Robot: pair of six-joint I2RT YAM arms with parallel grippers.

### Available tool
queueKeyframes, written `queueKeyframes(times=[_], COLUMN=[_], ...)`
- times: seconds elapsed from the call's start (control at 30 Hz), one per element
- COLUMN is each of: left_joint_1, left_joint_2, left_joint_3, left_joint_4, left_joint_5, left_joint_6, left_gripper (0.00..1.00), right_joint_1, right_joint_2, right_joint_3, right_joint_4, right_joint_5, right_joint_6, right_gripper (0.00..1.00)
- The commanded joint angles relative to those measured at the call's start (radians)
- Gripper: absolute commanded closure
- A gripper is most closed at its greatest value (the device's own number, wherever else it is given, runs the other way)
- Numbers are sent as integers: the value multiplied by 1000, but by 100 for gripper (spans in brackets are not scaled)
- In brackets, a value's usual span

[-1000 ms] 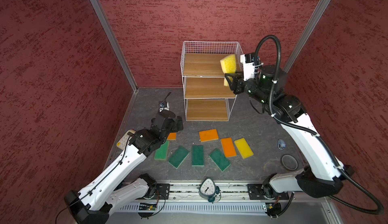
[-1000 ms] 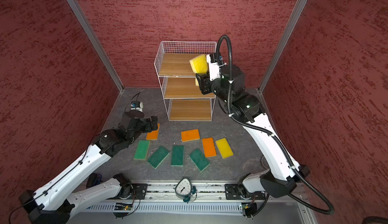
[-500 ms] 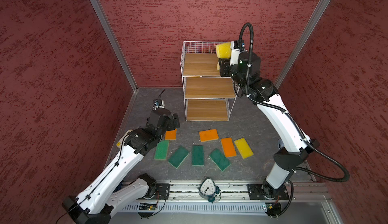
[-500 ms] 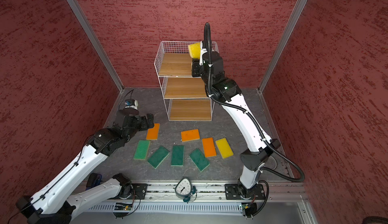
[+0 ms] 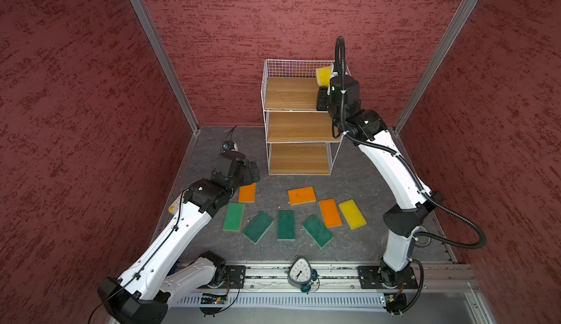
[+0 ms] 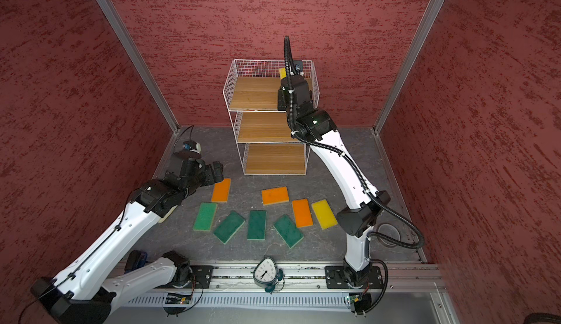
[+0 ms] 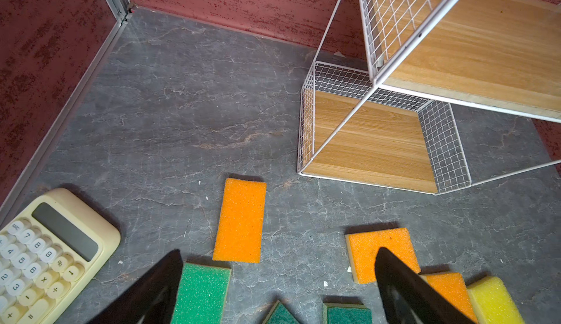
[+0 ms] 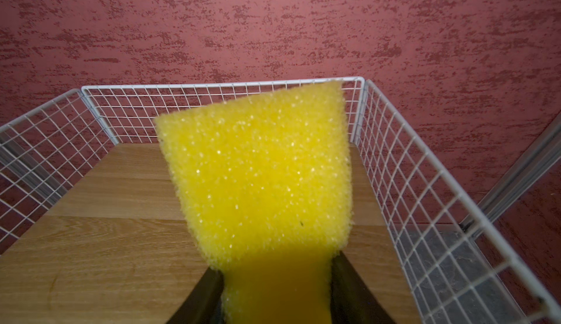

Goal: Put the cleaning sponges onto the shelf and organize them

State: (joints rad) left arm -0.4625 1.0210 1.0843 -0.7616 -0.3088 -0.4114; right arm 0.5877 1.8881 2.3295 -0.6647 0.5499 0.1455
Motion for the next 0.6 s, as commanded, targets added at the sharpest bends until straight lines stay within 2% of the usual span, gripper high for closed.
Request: queueKeyframes(times=[0.0,0.57], left_joint_1=[7,36], left_joint_2=[0,-21], left_joint_3=[-11,-51], left_joint_4=[15,26], left_joint_5=[22,37], left_joint_6=[-1,-10], left_gripper=[1,1], right_joint_1=[6,6], right_joint_2=[13,80], right_joint_3=[38,110], right_joint_4=[-7,-65], right_joint_5=[54,89], right_joint_6=[12,49], right_gripper=[51,44])
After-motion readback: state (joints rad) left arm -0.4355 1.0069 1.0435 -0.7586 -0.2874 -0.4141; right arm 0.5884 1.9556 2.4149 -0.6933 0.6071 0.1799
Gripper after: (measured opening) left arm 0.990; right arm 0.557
